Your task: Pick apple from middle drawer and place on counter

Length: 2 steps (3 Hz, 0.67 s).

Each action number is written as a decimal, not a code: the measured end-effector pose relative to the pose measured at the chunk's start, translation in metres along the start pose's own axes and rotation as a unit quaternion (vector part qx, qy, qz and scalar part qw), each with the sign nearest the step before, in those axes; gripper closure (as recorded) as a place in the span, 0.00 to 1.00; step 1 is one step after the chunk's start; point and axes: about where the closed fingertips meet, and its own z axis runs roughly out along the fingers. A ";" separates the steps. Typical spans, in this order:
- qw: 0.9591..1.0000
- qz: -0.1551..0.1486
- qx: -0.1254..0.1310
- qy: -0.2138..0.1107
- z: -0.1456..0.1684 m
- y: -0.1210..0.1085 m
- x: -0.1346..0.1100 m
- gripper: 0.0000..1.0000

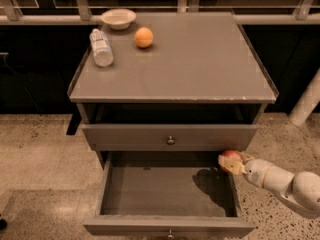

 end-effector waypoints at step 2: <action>1.000 -0.019 0.013 0.015 0.000 0.058 -0.008 1.00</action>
Offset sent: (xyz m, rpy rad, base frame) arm -0.0447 0.0830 0.1297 -0.0788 -0.0329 -0.0977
